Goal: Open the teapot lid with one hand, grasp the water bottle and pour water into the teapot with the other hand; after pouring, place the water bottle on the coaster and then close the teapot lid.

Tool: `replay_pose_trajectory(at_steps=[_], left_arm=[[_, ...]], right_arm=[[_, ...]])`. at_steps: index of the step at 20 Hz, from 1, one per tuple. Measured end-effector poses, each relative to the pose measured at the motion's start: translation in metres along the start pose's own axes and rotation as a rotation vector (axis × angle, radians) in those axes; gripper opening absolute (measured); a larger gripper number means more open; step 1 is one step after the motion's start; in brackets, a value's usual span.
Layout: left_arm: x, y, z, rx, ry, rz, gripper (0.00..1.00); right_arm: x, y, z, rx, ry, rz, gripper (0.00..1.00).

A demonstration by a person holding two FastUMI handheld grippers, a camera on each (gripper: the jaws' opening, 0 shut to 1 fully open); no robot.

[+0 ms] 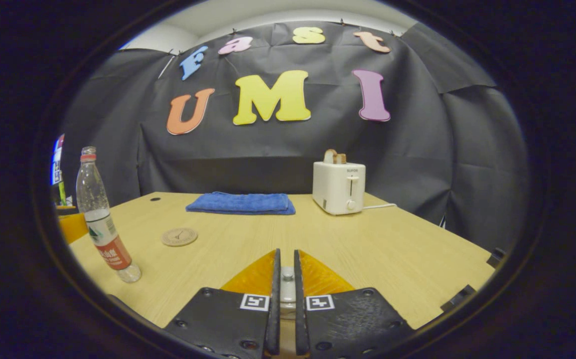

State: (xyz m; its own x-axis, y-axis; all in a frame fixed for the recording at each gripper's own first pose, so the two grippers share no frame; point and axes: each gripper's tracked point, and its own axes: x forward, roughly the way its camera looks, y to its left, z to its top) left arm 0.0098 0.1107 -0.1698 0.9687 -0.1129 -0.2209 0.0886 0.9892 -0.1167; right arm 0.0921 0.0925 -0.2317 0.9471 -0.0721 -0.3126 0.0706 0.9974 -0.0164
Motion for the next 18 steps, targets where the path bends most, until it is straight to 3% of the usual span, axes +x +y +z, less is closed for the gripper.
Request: replay_pose_trajectory(at_steps=[1, 2, 11, 14, 18], left_arm=[[0.0, 0.0, -0.002, -0.003, 0.009, -0.007, 0.99], [0.0, 0.0, -0.004, -0.009, 0.01, -0.011, 0.99], [-0.001, -0.006, -0.006, -0.035, -0.008, -0.061, 0.99], [-0.001, -0.007, -0.007, -0.046, -0.014, -0.071, 0.99], [-0.002, -0.007, -0.003, -0.036, -0.036, -0.082, 0.99]], right_arm=[[0.0, 0.0, 0.0, 0.0, -0.003, -0.001, 0.01], [-0.001, 0.0, 0.001, -0.007, -0.011, 0.0, 0.0], [-0.01, 0.006, 0.018, 0.001, -0.101, 0.037, 0.0], [-0.02, 0.0, 0.036, -0.004, -0.162, -0.001, 0.0], [-0.031, 0.016, 0.04, 0.004, -0.134, 0.053, 0.0]])
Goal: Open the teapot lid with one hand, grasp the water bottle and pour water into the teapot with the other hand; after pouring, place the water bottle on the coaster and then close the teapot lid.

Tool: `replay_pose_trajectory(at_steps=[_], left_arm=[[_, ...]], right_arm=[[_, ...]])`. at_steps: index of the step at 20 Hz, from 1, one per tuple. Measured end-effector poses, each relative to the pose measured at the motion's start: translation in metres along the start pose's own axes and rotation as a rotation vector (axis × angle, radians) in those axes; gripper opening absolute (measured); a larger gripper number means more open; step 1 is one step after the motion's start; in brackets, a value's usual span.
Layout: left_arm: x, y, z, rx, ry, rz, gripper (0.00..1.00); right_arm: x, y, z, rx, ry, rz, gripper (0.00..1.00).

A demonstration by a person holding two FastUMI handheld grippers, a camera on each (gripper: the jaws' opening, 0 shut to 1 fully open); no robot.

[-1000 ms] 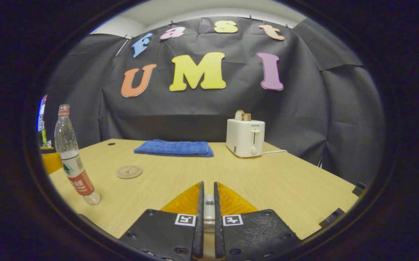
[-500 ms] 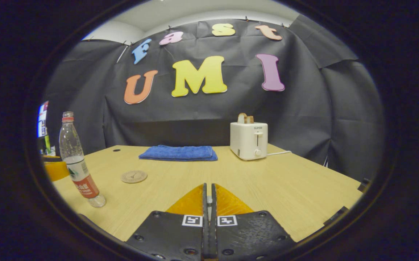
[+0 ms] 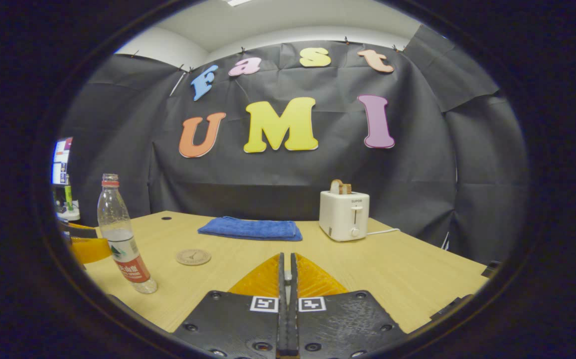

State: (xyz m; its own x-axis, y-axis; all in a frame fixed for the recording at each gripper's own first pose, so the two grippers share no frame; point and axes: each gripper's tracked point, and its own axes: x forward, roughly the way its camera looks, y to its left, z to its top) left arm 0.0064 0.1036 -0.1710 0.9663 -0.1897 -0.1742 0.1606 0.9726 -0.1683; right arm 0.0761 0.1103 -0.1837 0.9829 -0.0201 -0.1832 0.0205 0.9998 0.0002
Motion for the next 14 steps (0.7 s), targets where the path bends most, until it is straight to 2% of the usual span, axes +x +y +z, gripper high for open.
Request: replay_pose_trajectory(at_steps=[7, 14], left_arm=[[0.014, -0.007, 0.0, 0.068, -0.032, -0.014, 0.99], [0.036, -0.009, -0.002, 0.036, -0.049, -0.006, 0.99]], right_arm=[[-0.023, -0.006, 0.019, -0.071, -0.021, -0.025, 0.0], [-0.042, -0.026, 0.026, -0.077, -0.028, -0.055, 0.0]])
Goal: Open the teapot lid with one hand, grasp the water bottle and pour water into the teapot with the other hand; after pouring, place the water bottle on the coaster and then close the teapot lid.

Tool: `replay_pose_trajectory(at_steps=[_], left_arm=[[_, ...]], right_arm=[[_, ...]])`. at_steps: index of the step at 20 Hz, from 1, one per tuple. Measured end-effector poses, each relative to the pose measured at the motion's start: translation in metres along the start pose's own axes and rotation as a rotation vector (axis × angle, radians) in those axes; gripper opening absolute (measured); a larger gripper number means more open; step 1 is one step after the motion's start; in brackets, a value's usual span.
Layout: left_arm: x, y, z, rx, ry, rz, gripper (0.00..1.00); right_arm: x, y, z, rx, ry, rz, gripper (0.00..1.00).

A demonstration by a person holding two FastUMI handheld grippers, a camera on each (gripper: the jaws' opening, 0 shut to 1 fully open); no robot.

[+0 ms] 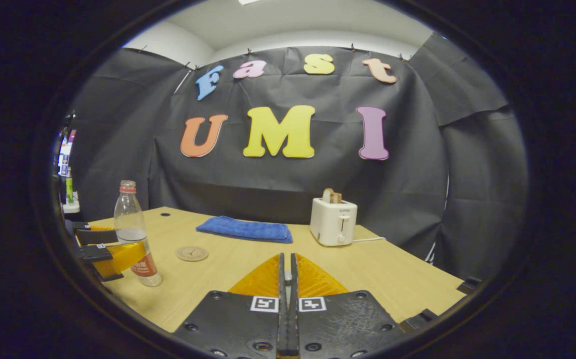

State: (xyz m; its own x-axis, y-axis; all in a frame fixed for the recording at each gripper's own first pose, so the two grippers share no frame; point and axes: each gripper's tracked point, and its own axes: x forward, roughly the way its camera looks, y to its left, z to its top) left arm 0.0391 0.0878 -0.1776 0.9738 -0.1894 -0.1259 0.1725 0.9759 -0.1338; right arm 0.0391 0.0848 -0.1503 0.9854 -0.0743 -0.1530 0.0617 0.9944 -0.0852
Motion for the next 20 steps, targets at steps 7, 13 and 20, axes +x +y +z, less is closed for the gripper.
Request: replay_pose_trajectory(at_steps=[7, 13, 20], left_arm=[[0.014, -0.002, 0.006, -0.045, -0.043, -0.029, 0.89], [0.012, -0.004, 0.006, 0.01, -0.033, -0.036, 0.8], [0.01, -0.003, 0.029, 0.181, -0.001, 0.016, 0.77]], right_arm=[[-0.004, -0.026, -0.009, 0.015, 0.018, -0.043, 0.0], [-0.009, -0.04, -0.008, 0.003, 0.027, -0.037, 0.0], [-0.006, -0.044, -0.007, -0.035, 0.038, -0.005, 0.0]])
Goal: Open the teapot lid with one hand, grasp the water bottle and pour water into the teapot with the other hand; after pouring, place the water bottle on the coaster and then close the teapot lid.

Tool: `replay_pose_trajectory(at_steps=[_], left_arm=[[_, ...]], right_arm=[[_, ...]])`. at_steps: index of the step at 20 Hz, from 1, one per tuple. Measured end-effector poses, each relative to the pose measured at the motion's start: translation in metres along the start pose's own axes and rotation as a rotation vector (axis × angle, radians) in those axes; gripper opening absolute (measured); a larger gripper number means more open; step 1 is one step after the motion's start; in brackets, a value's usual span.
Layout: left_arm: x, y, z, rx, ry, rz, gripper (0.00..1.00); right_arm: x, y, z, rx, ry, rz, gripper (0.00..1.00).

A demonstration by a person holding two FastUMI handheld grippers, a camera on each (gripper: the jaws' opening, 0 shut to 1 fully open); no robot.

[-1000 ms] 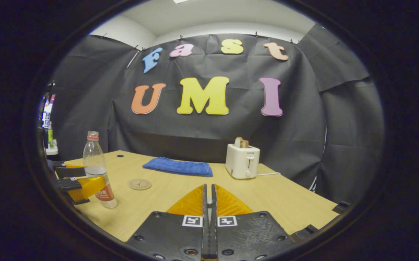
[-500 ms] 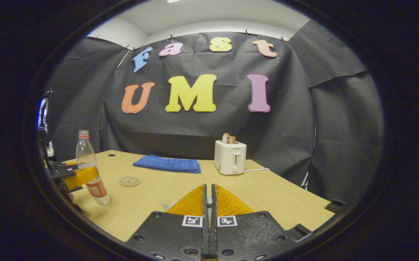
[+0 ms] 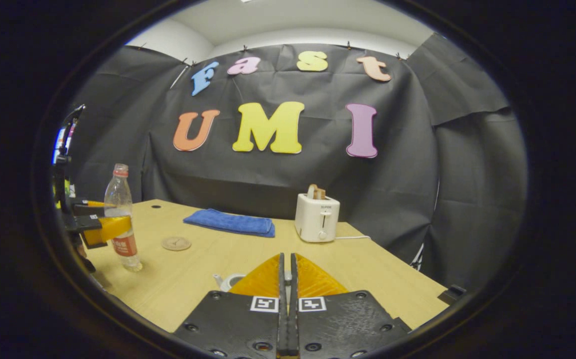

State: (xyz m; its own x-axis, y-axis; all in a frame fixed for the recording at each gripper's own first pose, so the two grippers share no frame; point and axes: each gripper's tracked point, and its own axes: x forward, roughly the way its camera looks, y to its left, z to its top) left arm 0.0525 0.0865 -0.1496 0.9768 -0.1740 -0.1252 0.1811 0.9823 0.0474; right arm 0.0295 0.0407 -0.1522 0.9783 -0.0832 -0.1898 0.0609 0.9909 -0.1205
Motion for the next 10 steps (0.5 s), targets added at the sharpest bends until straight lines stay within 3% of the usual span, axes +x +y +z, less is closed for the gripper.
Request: replay_pose_trajectory(at_steps=[2, 10], left_arm=[[0.001, -0.001, 0.013, 0.125, 0.004, 0.02, 0.76], [0.018, -0.031, 0.021, 0.474, 0.083, -0.035, 0.76]], right_arm=[[0.0, -0.007, 0.0, -0.023, 0.004, -0.012, 0.0], [-0.001, -0.028, -0.008, -0.057, 0.025, -0.036, 0.0]])
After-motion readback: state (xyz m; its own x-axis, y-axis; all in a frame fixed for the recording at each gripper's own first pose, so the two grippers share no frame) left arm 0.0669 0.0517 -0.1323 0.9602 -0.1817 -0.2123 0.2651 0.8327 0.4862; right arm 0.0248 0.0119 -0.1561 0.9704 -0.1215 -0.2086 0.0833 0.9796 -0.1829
